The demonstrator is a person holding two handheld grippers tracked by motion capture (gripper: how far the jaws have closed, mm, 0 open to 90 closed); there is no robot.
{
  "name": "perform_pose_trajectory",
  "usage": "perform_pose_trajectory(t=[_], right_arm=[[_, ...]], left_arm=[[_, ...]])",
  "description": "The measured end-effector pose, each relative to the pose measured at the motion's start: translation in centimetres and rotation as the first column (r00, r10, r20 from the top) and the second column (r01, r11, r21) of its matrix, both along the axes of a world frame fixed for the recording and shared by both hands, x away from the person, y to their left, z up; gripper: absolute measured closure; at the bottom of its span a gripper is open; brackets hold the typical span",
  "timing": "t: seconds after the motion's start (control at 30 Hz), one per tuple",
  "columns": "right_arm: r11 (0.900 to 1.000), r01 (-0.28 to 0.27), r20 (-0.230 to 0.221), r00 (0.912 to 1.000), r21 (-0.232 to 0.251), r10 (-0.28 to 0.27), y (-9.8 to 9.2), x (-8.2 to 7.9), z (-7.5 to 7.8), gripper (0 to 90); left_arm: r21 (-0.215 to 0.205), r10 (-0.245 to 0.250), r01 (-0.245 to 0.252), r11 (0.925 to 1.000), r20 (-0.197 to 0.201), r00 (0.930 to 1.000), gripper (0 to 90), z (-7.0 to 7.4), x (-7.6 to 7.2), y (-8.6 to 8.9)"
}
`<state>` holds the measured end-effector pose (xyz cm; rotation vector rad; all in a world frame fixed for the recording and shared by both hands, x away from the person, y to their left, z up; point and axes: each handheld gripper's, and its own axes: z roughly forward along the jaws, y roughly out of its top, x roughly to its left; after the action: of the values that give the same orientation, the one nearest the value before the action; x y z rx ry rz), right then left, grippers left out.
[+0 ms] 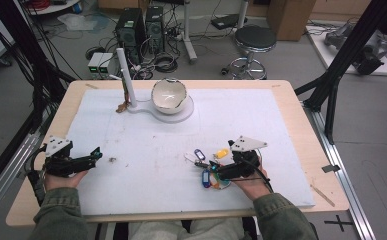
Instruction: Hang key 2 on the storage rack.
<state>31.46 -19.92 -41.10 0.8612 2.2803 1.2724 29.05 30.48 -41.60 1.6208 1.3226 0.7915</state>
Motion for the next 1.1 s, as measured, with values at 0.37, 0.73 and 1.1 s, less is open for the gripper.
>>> perform_pose_trajectory(t=[0.37, 0.73, 1.1], right_arm=[[0.998, -0.053, -0.042, 0.9978, -0.045, 0.051, 2.3, -0.1, -0.7, 2.0], [0.99, -0.092, -0.084, 0.993, -0.106, 0.083, 4.3, 0.0, -1.7, 2.1], [0.981, -0.129, -0.148, 0.9832, -0.143, 0.108, 5.3, 0.1, -2.2, 16.0]], left_arm=[[0.001, -0.009, 0.009, 1.0, -0.004, 1.0, 1.8, 0.0, 0.0, 0.1], [0.003, 0.009, -0.009, 1.0, 0.003, 1.0, 1.8, 0.0, -0.2, 0.2], [-0.003, 0.009, -0.009, 1.0, 0.006, 0.9999, 1.8, 0.1, -0.3, 0.3]])
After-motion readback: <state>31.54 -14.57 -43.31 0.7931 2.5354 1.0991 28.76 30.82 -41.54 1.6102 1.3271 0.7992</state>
